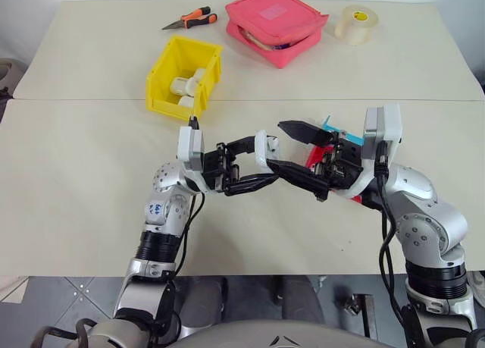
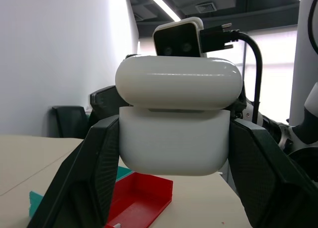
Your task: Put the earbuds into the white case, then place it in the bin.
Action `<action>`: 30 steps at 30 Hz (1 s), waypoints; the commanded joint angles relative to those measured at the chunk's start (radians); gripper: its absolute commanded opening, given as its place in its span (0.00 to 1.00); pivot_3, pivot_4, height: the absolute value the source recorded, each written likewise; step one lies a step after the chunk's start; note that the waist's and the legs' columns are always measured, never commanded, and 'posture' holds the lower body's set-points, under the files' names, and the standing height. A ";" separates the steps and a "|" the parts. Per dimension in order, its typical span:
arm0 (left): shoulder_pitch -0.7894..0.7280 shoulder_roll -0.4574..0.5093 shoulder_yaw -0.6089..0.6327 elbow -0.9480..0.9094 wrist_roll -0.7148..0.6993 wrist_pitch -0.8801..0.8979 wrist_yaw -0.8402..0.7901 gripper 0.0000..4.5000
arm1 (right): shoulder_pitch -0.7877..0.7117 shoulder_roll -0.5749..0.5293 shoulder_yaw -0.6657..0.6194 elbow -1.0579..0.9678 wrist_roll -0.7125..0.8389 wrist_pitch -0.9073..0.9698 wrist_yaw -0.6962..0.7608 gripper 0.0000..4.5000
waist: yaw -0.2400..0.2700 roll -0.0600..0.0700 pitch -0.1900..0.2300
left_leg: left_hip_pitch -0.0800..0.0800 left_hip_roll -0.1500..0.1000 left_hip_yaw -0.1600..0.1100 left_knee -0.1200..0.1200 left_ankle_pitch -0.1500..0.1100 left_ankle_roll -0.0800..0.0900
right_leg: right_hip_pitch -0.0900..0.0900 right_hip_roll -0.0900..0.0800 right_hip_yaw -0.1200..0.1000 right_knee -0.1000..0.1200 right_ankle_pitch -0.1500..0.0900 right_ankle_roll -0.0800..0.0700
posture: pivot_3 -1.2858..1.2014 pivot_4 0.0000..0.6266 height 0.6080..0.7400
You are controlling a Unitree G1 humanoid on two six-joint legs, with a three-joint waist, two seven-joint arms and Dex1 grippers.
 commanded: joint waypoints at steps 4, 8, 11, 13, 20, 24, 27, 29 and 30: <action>0.003 0.021 0.005 -0.022 -0.001 -0.023 -0.006 0.62 | 0.120 -0.144 -0.206 -0.064 0.054 -0.007 0.062 0.99 | 0.006 0.000 0.000 | -0.001 0.000 0.000 0.000 -0.001 0.001 | 0.000 0.000 0.000 -0.001 0.000 0.000 | 0.52 0.24 1.00; 0.042 0.069 0.004 -0.014 0.020 -0.073 -0.052 0.62 | 0.293 -0.237 -0.355 -0.036 -0.015 -0.079 0.143 0.99 | 0.003 0.000 0.000 | -0.001 0.000 0.001 0.000 -0.002 0.003 | 0.000 0.000 0.000 -0.003 0.000 0.000 | 0.52 0.24 1.00; 0.074 0.096 0.001 -0.026 0.023 -0.103 -0.076 0.62 | 0.399 -0.253 -0.462 0.035 -0.050 -0.147 0.201 0.99 | 0.002 0.000 0.000 | -0.001 0.000 0.003 0.000 -0.002 0.003 | 0.001 0.000 0.000 -0.003 0.000 0.001 | 0.52 0.24 1.00; 0.094 0.103 0.003 -0.044 0.020 -0.107 -0.068 0.62 | 0.479 -0.274 -0.522 0.104 -0.077 -0.158 0.243 0.99 | 0.002 0.000 0.000 | 0.000 0.000 0.003 0.000 -0.002 0.003 | 0.001 0.000 0.000 -0.003 0.000 0.001 | 0.52 0.24 1.00; 0.134 0.108 0.012 -0.070 0.015 -0.123 -0.025 0.62 | 0.545 -0.299 -0.580 0.261 -0.189 -0.275 0.279 0.99 | 0.002 0.000 0.000 | 0.001 0.001 0.003 0.001 -0.003 0.004 | 0.002 0.000 0.001 -0.003 0.001 0.001 | 0.52 0.24 1.00; 0.144 0.103 0.006 -0.081 0.013 -0.128 -0.005 0.62 | 0.468 -0.344 -0.534 0.264 -0.174 -0.203 0.263 0.99 | -0.001 0.000 0.000 | 0.001 0.001 0.002 0.001 -0.003 0.004 | 0.002 0.000 0.002 -0.004 0.001 0.001 | 0.52 0.24 1.00; 0.145 0.097 0.003 -0.087 0.011 -0.127 0.008 0.62 | 0.364 -0.425 -0.461 0.280 -0.187 -0.119 0.271 0.99 | 0.000 0.001 0.000 | 0.002 0.001 0.000 0.001 -0.003 0.003 | 0.002 0.000 0.003 -0.003 0.001 0.001 | 0.52 0.24 1.00; 0.142 0.091 -0.001 -0.085 0.013 -0.130 0.015 0.62 | 0.248 -0.497 -0.369 0.318 -0.243 -0.056 0.246 0.99 | 0.000 0.002 0.000 | 0.002 0.001 0.000 0.001 -0.003 0.003 | 0.002 0.000 0.003 -0.004 0.001 0.001 | 0.52 0.24 1.00; 0.139 0.089 -0.003 -0.083 0.014 -0.131 0.016 0.62 | 0.165 -0.517 -0.314 0.348 -0.277 -0.044 0.230 0.99 | -0.001 0.002 0.001 | 0.002 0.001 0.000 0.001 -0.003 0.003 | 0.002 0.000 0.003 -0.004 0.001 0.001 | 0.52 0.24 1.00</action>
